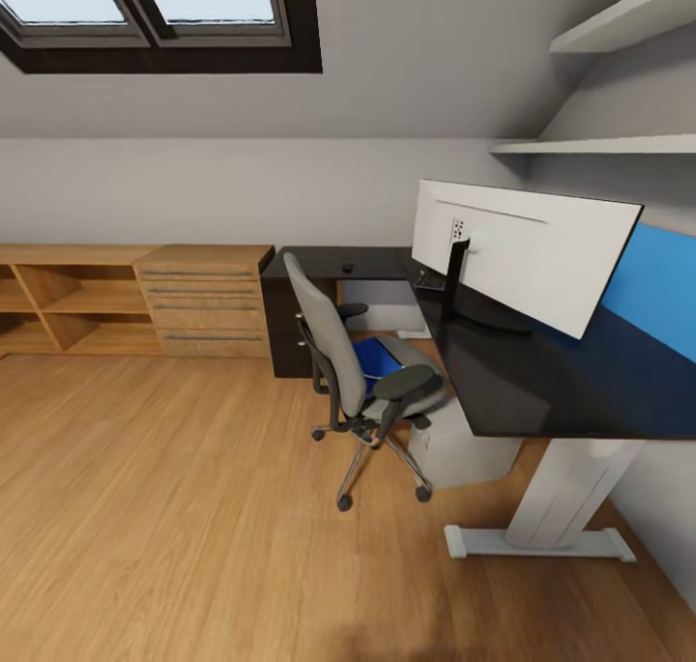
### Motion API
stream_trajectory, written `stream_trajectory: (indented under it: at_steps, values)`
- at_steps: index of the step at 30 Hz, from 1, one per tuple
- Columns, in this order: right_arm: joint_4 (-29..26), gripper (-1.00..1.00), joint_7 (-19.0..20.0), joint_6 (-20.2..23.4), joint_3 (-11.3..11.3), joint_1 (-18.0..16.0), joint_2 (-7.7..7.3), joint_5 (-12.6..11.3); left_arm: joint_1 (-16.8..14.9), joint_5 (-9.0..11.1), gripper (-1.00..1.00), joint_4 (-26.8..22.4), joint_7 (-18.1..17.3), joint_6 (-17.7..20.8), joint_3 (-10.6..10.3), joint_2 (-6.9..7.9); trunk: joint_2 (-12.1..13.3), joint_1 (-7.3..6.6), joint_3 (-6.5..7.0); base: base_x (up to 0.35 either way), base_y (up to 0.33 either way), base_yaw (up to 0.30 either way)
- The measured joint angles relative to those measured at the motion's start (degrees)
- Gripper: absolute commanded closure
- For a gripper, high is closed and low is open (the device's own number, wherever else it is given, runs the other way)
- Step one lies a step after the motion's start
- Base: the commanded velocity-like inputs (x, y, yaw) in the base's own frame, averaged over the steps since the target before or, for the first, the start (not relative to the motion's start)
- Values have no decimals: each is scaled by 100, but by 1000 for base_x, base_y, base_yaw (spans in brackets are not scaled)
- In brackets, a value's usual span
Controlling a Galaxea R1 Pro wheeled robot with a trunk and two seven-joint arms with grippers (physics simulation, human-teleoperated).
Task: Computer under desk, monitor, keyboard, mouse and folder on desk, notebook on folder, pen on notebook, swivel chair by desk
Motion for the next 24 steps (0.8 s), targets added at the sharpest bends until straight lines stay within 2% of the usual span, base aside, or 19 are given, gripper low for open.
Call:
stream_trajectory:
  at_steps: [6, 9, 12, 13, 15, 16, 18, 21, 24]
  values:
    - [-489, -100, -51, 526, -1, -275, 6, -3, -3, -80, -100, -951, 33, 677, -6, -10, -240, 132, -108, 0, 0, 0]
    - [-553, -100, -63, 625, -1, -561, 7, -2, -23, -269, -100, -1439, 75, 999, -6, -20, -361, 198, -161, 0, 0, 0]
    - [-485, -100, -71, 678, -1, -887, 8, -2, -111, -567, -100, -1884, 159, 1389, -3, -36, -481, 264, -215, 0, 0, 0]
    - [-368, -100, -74, 696, 1, -1114, 8, 0, -195, -763, -100, -2118, 213, 1660, -3, -48, -521, 286, -232, 0, 0, 0]
    - [-200, -100, -77, 710, 1, -1383, 8, -2, -304, -914, -100, -2305, 246, 1934, -2, -70, -601, 330, -269, 0, 0, 0]
    - [6, -100, -79, 717, 2, -1658, 8, 0, -443, -1004, -100, -2419, 255, 2182, -2, -94, -641, 352, -285, 0, 0, 0]
    - [367, -100, -83, 722, 2, -2105, 8, -3, -716, -1080, -100, -2512, 260, 2516, -2, -121, -721, 396, -321, 0, 0, 0]
    - [709, -100, -86, 714, 2, -2523, 11, -8, -1002, -1116, -100, -2537, 265, 2792, 3, -150, -842, 462, -376, 0, 0, 0]
    - [1009, -100, -85, 701, 5, -2993, 14, -10, -1340, -1142, -100, -2546, 272, 3057, 3, -238, -962, 527, -430, 0, 0, 0]
